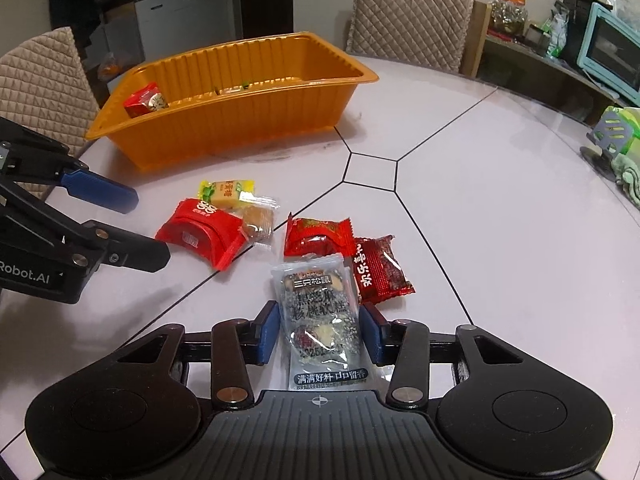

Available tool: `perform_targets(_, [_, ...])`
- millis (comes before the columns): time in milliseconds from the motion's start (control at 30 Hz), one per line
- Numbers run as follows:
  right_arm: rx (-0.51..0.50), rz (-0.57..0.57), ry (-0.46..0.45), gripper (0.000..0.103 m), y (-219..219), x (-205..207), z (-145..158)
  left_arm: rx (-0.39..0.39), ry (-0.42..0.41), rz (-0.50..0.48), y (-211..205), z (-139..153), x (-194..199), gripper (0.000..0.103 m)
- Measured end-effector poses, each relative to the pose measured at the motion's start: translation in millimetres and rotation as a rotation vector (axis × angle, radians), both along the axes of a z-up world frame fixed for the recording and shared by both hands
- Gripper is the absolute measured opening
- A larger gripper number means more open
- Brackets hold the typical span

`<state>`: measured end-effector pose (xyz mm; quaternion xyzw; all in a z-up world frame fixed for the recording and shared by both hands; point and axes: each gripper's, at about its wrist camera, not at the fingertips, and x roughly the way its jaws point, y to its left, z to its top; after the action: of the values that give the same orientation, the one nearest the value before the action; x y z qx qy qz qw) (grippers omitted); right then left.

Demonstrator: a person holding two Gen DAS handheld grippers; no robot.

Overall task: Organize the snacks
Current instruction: 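Grasp the grey snack pouch with the right tool while the left tool grasps the red square candy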

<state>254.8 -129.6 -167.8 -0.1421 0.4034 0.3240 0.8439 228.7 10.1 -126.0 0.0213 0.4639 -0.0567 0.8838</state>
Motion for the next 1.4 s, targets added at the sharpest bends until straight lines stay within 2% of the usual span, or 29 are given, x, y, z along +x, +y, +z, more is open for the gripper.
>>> perform_targets(233, [0.011, -0.026, 0.011, 0.039, -5, -10, 6, 0.006, -0.006, -0.043, 2, -2, 9, 0.054])
perform_targets(433, [0.041, -0.086, 0.023, 0.039, -14, -11, 14, 0.017, -0.021, -0.132, -1, -6, 23, 0.056])
perform_targets(600, [0.065, -0.146, 0.038, 0.039, -25, -12, 19, -0.029, -0.007, -0.184, 2, -14, 34, 0.059])
perform_targets(733, [0.078, -0.193, 0.053, 0.039, -34, -13, 21, -0.034, -0.009, -0.206, 2, -17, 32, 0.057])
perform_targets(1033, [0.09, -0.247, 0.078, 0.039, -47, -17, 20, -0.09, 0.044, -0.198, -5, -15, 15, 0.051])
perform_targets(1267, [0.089, -0.257, 0.072, 0.039, -48, -19, 21, -0.09, 0.066, -0.16, -7, -17, 36, 0.05])
perform_targets(1400, [0.089, -0.266, 0.073, 0.039, -50, -22, 22, -0.064, 0.08, -0.162, -13, -21, 43, 0.038])
